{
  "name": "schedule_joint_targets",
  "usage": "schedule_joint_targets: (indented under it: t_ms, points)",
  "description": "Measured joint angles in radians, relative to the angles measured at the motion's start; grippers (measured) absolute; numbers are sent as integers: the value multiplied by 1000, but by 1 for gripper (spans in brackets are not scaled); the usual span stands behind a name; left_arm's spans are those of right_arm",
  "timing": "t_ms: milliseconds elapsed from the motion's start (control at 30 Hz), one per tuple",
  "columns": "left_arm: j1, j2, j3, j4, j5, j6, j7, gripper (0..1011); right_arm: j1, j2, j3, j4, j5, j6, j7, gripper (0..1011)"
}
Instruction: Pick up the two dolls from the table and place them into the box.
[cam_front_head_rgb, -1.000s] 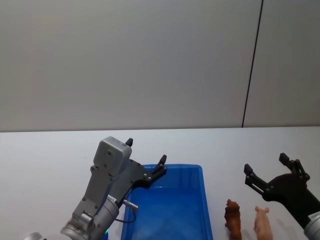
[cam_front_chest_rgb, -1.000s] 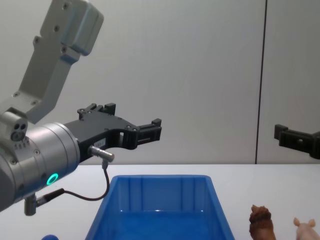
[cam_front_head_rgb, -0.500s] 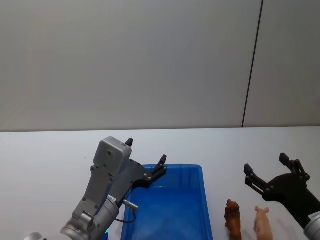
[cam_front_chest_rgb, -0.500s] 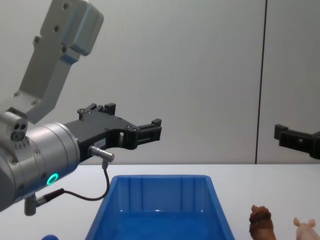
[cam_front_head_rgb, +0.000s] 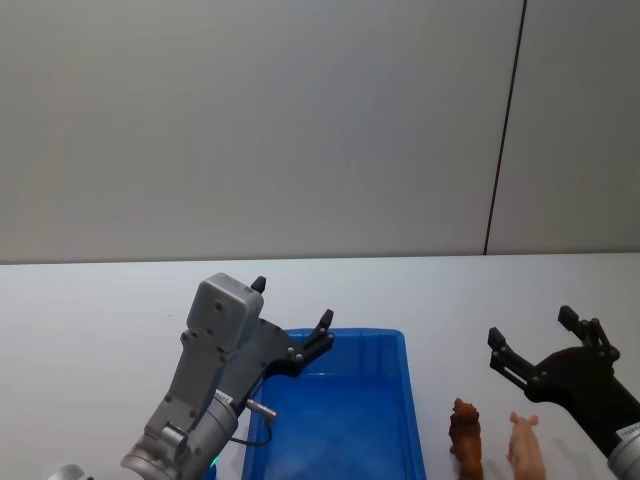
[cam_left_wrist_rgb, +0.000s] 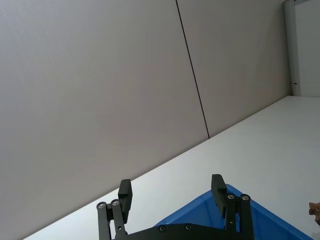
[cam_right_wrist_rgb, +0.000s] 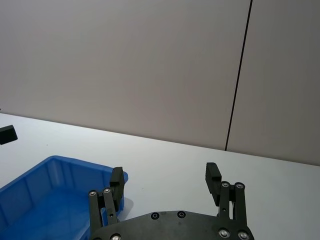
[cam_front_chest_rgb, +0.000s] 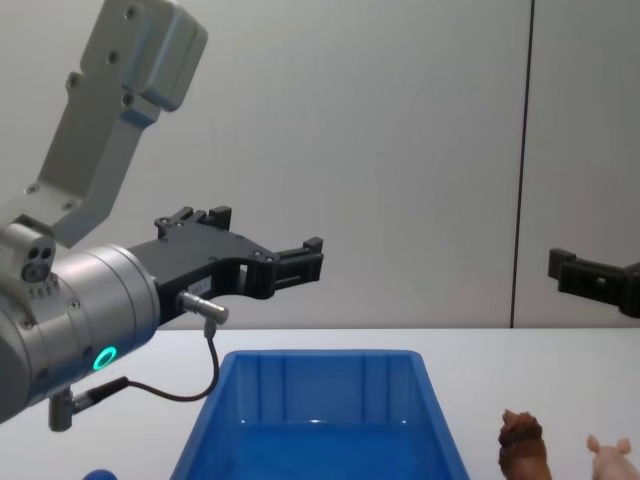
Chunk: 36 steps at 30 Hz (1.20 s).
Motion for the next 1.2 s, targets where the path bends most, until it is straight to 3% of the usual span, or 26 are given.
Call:
schedule_joint_targets:
  t_ms: [400,800,1200]
  points:
    - [0,0,0,0,0,0,0,1001,-1,-4,3,6,7,34,-17,1001]
    - [0,0,0,0,0,0,0,1001,-36,-8,2,-11,11,111,-84,1001]
    - [0,0,0,0,0,0,0,1001,-88,-21,-18,-40,-21,169,-155,1001]
